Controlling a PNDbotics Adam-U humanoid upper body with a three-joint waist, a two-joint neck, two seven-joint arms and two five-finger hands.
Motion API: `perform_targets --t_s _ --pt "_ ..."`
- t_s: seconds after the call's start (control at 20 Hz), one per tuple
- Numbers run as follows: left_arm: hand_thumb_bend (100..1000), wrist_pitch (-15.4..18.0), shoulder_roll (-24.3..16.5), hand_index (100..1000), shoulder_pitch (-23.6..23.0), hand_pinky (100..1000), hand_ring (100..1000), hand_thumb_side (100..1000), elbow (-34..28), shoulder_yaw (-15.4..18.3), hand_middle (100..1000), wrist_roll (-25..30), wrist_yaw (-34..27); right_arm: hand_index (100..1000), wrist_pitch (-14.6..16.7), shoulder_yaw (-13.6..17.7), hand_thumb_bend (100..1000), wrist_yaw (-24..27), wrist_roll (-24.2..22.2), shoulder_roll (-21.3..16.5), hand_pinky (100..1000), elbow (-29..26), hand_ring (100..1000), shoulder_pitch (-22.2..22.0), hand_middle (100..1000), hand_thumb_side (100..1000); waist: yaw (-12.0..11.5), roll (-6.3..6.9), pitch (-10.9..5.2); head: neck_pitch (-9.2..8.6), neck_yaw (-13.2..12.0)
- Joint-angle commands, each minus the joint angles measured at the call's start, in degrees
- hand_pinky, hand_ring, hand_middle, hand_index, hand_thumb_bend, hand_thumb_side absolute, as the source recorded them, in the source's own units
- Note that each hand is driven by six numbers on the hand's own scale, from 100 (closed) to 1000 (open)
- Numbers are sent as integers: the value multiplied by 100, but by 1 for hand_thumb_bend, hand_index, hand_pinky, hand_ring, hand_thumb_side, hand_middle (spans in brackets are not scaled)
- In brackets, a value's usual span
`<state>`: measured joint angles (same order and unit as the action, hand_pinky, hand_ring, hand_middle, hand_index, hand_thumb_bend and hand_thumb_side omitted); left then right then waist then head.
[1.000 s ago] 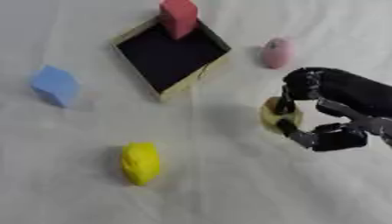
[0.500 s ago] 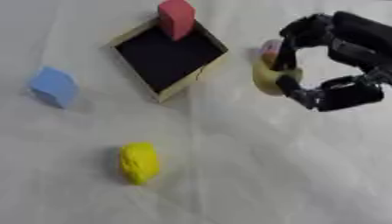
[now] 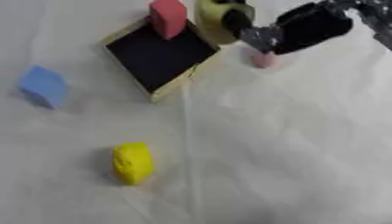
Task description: Pick up objects on the table and place them in the box.
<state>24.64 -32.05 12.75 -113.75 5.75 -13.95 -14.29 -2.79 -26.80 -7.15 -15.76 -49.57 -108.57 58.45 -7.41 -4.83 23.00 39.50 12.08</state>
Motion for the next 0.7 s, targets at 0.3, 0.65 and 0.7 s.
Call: perform_targets --t_s 0.3,0.65,0.7 --pt "100 28 -211 755 330 683 664 597 -84 -62 606 165 -157 557 318 -197 100 -549 -84 1111 841 1522 617 738 416 100 -141 -89 28 -129 259" --pt "100 34 -184 754 450 683 665 599 -84 -85 606 239 -230 564 670 -203 100 -895 45 1555 844 2390 625 788 423 100 -251 -135 124 -236 391" --pt "100 32 -180 754 452 683 665 599 -84 -83 606 241 -233 564 708 -204 100 -919 46 1570 844 2442 626 779 424 100 -259 -142 131 -243 396"
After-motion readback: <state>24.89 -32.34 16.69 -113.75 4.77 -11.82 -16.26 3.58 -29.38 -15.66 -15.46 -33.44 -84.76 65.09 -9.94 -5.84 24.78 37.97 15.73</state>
